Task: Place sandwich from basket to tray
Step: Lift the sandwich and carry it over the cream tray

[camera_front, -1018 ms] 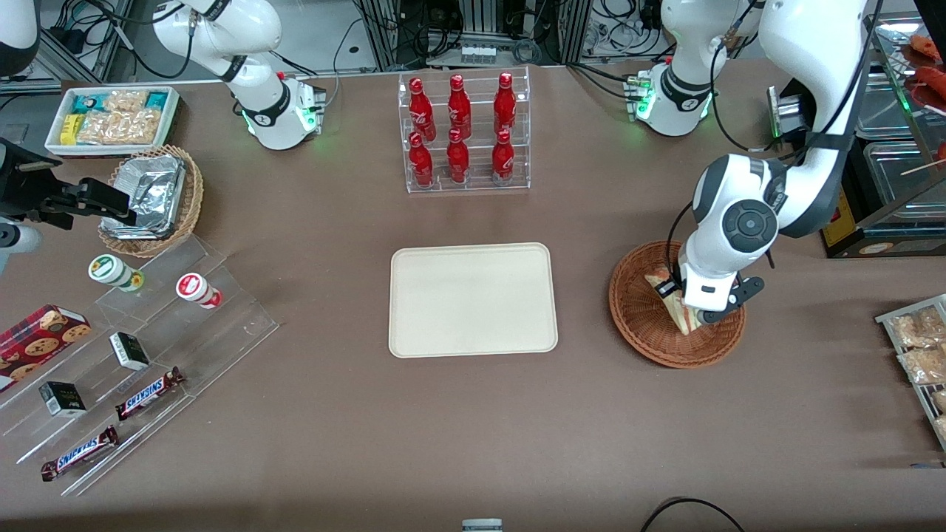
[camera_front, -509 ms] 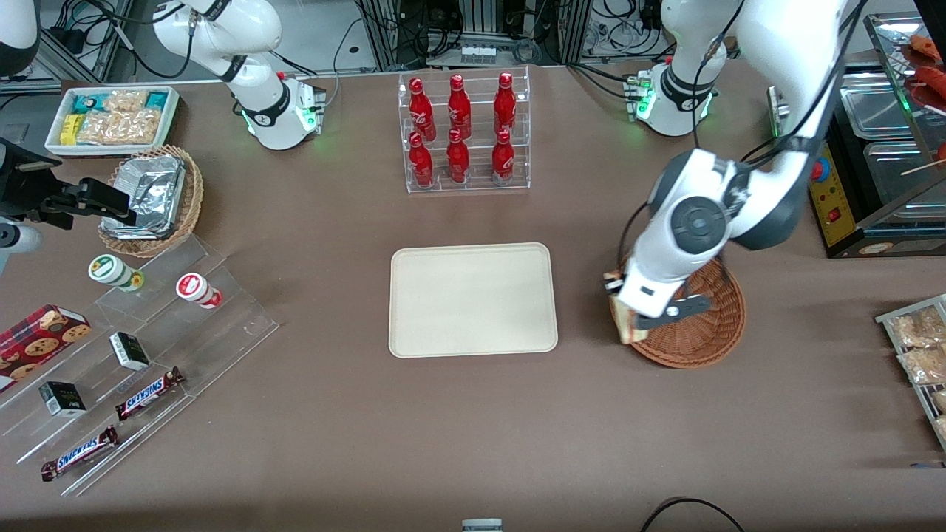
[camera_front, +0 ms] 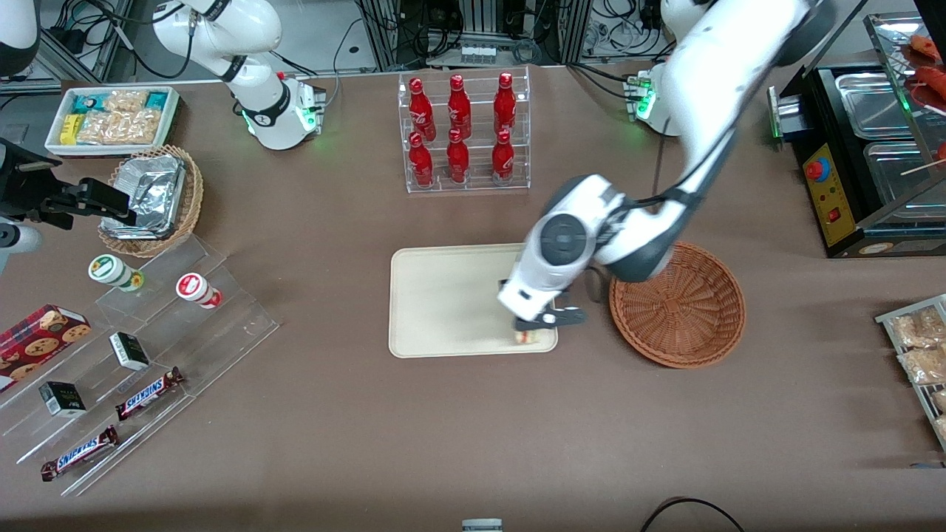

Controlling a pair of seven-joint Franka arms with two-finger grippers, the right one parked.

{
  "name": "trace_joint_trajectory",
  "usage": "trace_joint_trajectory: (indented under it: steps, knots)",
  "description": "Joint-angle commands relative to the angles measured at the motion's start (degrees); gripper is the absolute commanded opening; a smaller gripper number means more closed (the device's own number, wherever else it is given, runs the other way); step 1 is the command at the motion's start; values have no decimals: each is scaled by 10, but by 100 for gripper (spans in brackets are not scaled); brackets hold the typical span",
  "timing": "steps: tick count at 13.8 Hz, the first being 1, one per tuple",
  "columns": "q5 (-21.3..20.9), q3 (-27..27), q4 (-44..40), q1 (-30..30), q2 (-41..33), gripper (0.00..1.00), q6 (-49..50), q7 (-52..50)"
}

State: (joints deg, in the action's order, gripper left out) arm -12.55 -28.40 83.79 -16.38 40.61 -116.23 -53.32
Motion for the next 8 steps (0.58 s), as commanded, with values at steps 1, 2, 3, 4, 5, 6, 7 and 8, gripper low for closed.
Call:
trace_joint_trajectory:
  steps: [1,2,3,4,5,6,7,8]
  knots:
    - [-24,7,-93,-52,66,0,16,-54]
    - [-27,12,-102,-65,74,0,16,-70]
    - [-27,22,-106,-85,80,0,16,-87]
    - [-27,40,-111,-107,82,0,16,-99]
    - [-26,61,-117,-127,85,0,16,-105]
    - [-25,72,-128,-142,93,0,19,-112]
    - [-25,73,-135,-147,98,0,20,-118]
    - [-23,73,-135,-149,102,0,20,-120]
